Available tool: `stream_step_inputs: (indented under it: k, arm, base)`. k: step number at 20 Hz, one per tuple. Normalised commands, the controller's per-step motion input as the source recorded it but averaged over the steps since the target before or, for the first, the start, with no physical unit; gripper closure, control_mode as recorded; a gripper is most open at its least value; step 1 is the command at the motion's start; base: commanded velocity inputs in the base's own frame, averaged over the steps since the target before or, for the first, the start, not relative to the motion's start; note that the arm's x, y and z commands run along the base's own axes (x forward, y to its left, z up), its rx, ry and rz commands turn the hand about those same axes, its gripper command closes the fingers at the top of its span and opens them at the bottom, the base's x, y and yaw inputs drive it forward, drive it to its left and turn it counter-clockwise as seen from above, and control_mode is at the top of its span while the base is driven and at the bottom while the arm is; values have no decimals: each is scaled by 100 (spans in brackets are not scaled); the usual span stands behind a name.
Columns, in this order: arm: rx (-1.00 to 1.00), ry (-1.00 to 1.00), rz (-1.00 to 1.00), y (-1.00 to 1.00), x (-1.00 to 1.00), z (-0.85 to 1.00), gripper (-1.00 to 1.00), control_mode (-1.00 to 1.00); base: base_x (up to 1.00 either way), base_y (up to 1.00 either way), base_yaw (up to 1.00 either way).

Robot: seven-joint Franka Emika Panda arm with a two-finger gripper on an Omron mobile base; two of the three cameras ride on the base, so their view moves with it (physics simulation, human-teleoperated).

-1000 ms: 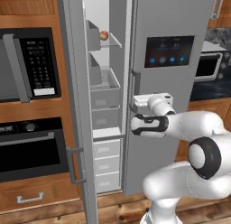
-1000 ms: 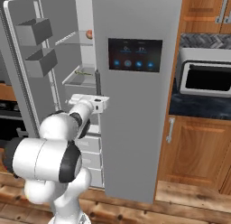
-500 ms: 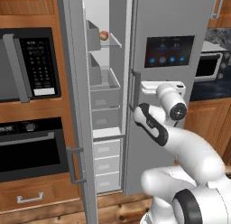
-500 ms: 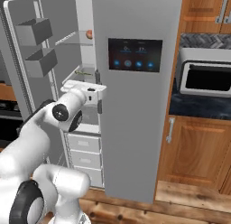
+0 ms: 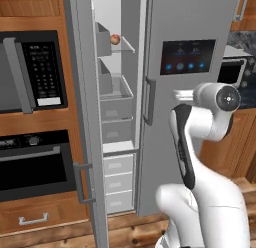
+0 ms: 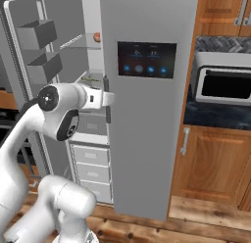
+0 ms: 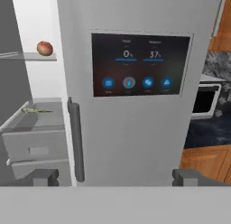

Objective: There's a fish in the fridge that needs to be moved to the freezer for freezing. Pick up the fish from the fridge, place it on any shelf in the freezer, and close the fridge and freezer doors when done.

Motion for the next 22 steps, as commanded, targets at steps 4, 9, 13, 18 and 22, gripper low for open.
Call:
stream_step_inputs:
  k: [4, 9, 13, 18, 22]
  arm:
    - [0, 12, 0, 30, -100, -56, -100, -100]
    - [0, 2, 0, 68, -85, -54, -100, -100]
    - [-1, 0, 0, 83, -73, 0, -100, -100]
    - [0, 5, 0, 100, -49, 0, -100, -100]
    - [0, 0, 0, 100, -25, -6, -100, -100]
  base:
    - [0, 0, 0]
    - [0, 0, 0]
    - [0, 0, 0]
    - [0, 0, 0]
    - [0, 0, 0]
